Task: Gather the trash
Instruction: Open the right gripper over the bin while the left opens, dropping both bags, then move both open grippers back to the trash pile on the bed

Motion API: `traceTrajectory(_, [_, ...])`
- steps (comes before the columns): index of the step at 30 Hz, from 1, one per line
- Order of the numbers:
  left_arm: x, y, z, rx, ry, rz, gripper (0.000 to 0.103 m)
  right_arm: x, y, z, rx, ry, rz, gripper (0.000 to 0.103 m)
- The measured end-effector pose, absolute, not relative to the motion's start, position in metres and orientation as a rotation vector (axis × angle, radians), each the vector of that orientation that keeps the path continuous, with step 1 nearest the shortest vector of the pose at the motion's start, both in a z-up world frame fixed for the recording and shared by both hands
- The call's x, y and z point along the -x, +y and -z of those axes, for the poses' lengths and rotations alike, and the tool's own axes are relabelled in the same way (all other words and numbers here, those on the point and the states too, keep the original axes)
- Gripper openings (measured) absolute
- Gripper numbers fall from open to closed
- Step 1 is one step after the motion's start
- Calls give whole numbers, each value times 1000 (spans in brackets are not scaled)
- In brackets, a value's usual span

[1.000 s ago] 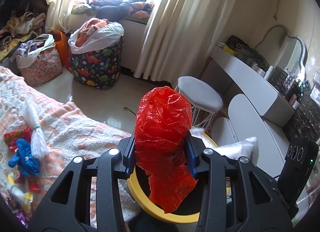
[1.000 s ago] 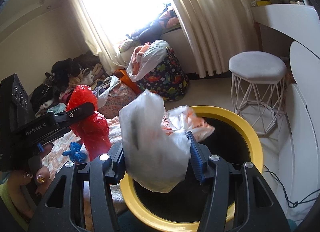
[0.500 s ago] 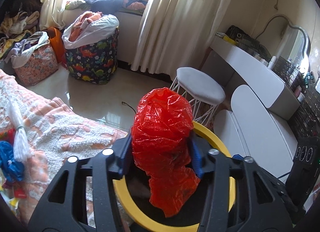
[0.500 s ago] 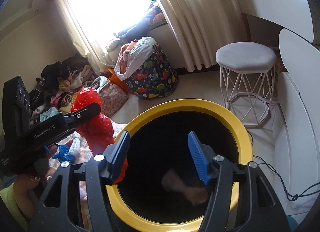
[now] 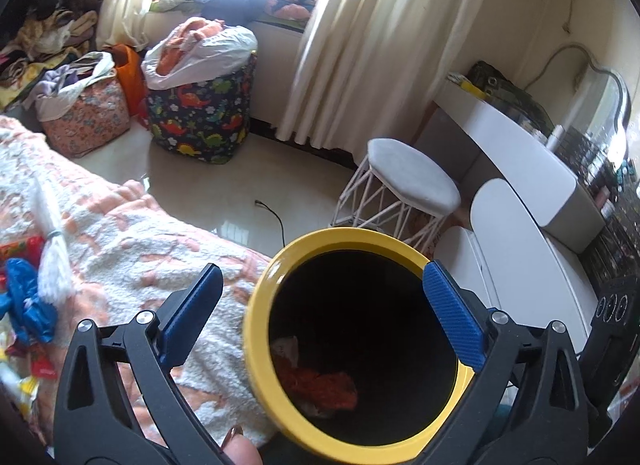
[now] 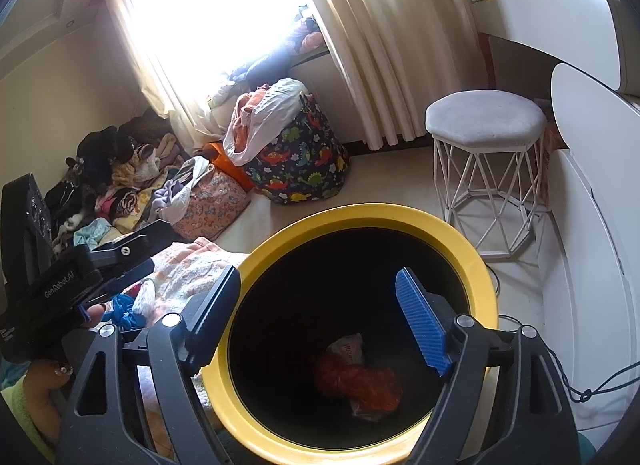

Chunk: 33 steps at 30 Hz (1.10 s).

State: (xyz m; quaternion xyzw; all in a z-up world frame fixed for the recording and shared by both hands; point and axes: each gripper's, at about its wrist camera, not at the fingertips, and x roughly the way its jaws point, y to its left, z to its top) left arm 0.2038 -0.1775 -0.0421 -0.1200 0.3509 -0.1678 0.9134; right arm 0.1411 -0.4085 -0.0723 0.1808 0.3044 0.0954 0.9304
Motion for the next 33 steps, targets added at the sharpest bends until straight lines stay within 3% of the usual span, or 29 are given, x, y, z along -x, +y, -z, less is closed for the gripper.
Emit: traceTrajectory(33, [-150, -60, 20, 367, 596, 143, 92, -116, -319, 44, -238, 624, -406, 90])
